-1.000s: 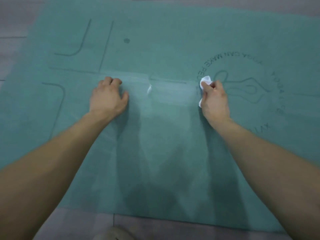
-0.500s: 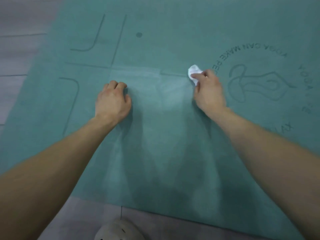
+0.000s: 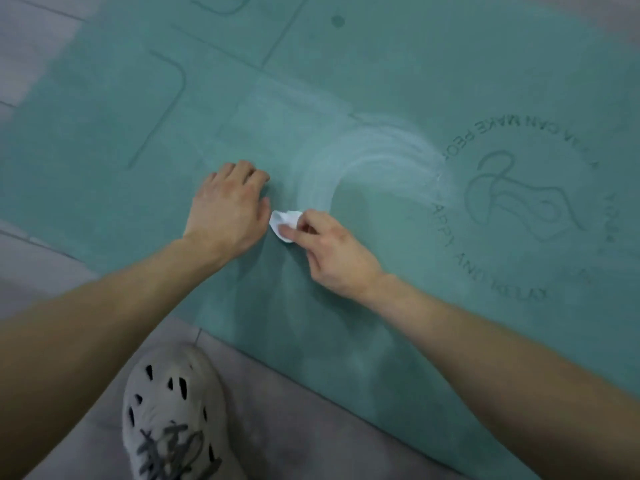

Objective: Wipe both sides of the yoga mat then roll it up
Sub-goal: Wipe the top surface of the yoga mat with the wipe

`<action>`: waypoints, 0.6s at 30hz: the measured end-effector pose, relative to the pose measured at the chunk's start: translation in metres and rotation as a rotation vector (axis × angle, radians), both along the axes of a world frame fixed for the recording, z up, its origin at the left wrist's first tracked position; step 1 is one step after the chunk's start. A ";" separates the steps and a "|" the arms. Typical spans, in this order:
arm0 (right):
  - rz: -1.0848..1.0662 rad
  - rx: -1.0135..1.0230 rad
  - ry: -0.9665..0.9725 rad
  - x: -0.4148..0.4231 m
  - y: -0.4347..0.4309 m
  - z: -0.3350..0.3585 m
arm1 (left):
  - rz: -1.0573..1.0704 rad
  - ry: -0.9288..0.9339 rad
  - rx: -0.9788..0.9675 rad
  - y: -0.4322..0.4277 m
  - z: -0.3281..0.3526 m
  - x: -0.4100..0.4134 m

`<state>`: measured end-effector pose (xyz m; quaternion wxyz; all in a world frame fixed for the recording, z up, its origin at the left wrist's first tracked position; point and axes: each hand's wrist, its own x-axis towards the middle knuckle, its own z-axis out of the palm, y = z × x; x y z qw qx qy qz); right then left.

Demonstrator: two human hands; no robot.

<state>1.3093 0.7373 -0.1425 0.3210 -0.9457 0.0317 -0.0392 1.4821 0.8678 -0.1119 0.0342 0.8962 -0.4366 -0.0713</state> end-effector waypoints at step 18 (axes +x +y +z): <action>0.536 -0.084 0.053 -0.091 -0.014 0.006 | 0.077 0.153 0.110 0.066 0.008 -0.144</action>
